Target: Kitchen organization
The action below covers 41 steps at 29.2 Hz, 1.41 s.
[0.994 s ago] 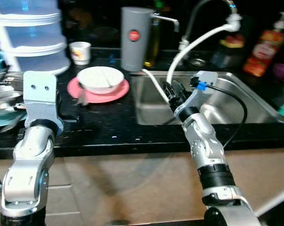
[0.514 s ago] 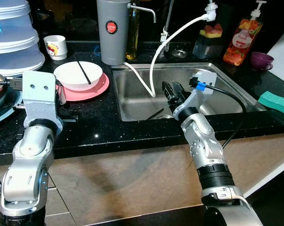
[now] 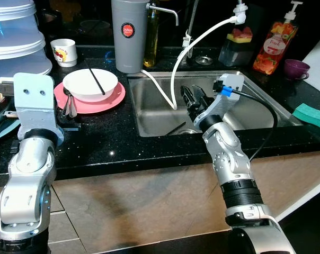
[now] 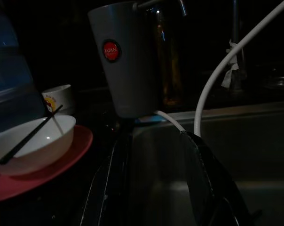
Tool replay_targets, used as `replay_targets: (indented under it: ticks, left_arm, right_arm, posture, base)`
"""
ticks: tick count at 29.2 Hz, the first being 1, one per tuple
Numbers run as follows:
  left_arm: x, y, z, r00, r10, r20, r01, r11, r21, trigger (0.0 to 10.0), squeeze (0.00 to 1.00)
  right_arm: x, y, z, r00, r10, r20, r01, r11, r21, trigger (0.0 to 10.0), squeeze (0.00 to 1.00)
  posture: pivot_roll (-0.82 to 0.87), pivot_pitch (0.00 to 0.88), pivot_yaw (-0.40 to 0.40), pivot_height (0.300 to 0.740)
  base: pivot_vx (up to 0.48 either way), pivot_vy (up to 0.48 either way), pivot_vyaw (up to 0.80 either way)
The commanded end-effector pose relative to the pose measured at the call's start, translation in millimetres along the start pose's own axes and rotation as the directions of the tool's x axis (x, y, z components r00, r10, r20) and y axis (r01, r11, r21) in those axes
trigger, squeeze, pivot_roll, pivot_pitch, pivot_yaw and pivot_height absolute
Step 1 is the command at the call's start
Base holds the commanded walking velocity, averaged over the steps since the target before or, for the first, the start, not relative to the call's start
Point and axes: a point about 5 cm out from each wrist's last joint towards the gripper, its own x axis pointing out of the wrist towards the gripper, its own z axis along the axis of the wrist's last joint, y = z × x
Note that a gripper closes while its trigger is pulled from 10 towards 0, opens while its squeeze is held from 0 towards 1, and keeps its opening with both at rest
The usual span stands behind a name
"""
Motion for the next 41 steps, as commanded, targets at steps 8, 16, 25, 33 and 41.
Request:
replay_targets:
  ticks: [8, 16, 25, 33, 41]
  left_arm:
    - [-0.8, -1.3, 6.9, 0.999, -0.003, 0.046, 0.002, 1.0, 0.025, 10.0, 0.0]
    - [-0.1, -1.8, 8.4, 0.998, -0.008, 0.054, 0.006, 1.0, 0.027, 10.0, 0.0]
    - [-0.4, -3.3, 11.5, 0.997, -0.018, 0.076, 0.015, 0.999, 0.029, 10.0, 0.0]
    - [-0.6, -4.3, 12.2, 0.997, -0.023, 0.078, 0.021, 0.999, 0.027, 10.0, 0.0]
    - [1.1, 1.8, 10.1, 0.998, 0.032, 0.05, -0.035, 0.998, 0.054, 10.0, 0.0]
  right_arm:
    - [5.0, 1.5, 3.5, 1.0, 0.003, 0.022, -0.004, 1.0, 0.022, 10.0, 0.0]
    - [4.1, 0.9, 2.6, 1.0, 0.001, 0.02, -0.001, 1.0, 0.021, 10.0, 0.0]
    - [3.2, -0.4, 1.5, 1.0, 0.001, 0.017, -0.001, 1.0, 0.02, 10.0, 0.0]
    - [2.9, -0.4, 0.9, 1.0, 0.003, 0.016, -0.004, 1.0, 0.021, 10.0, 0.0]
    - [2.6, 0.9, -1.4, 1.0, 0.014, 0.003, -0.014, 1.0, 0.02, 10.0, 0.0]
  posture:
    - [0.02, 0.074, -0.06, 0.74]
    - [0.02, 0.074, -0.056, 0.74]
    - [0.03, 0.074, -0.056, 0.74]
    - [0.03, 0.073, -0.056, 0.74]
    - [0.03, 0.063, -0.058, 0.74]
  base:
    - [0.424, 0.0, 0.0]
    - [0.408, 0.0, 0.0]
    - [0.141, 0.0, 0.0]
    - [0.0, 0.0, 0.0]
    - [0.0, 0.0, 0.0]
